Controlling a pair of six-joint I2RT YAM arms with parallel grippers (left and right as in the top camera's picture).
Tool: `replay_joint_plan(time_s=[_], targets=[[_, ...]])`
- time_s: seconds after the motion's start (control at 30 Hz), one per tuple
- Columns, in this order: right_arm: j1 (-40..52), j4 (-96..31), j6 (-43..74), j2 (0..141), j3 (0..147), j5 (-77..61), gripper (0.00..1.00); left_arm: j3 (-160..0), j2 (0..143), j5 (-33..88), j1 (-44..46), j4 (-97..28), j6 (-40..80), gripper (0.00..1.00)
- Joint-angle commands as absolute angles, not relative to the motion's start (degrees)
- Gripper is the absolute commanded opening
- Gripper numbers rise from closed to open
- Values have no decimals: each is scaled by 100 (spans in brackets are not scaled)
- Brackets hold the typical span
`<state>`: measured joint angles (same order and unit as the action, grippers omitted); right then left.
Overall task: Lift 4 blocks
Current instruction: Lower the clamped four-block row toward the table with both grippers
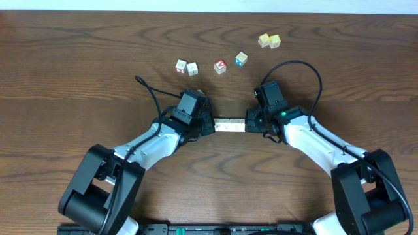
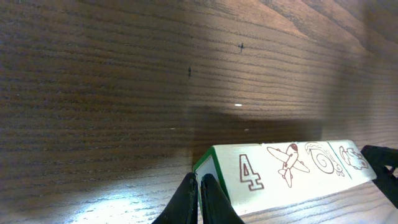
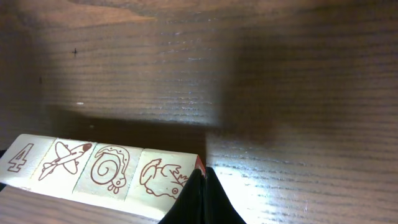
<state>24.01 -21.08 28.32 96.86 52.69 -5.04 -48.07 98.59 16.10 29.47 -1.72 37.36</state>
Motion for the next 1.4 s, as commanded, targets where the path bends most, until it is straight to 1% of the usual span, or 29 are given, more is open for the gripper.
replay_joint_plan(time_s=[0.0,0.47,1.13,1.37], targets=[[2849,-1787,2961,9677,5168,-1973,1,-4960,9924,2585,3374,47,3782,7],[2851,-1671,2958,9677,5113,-1955,1,-4960,10149,2587,3599,10,3830,8],[2856,-2003,2978,9677,5113,-2038,1,-4960,10147,2652,3599,-338,3846,7],[2849,-2206,3002,9677,5113,-1778,1,-4960,10147,2648,3597,-311,3844,7]])
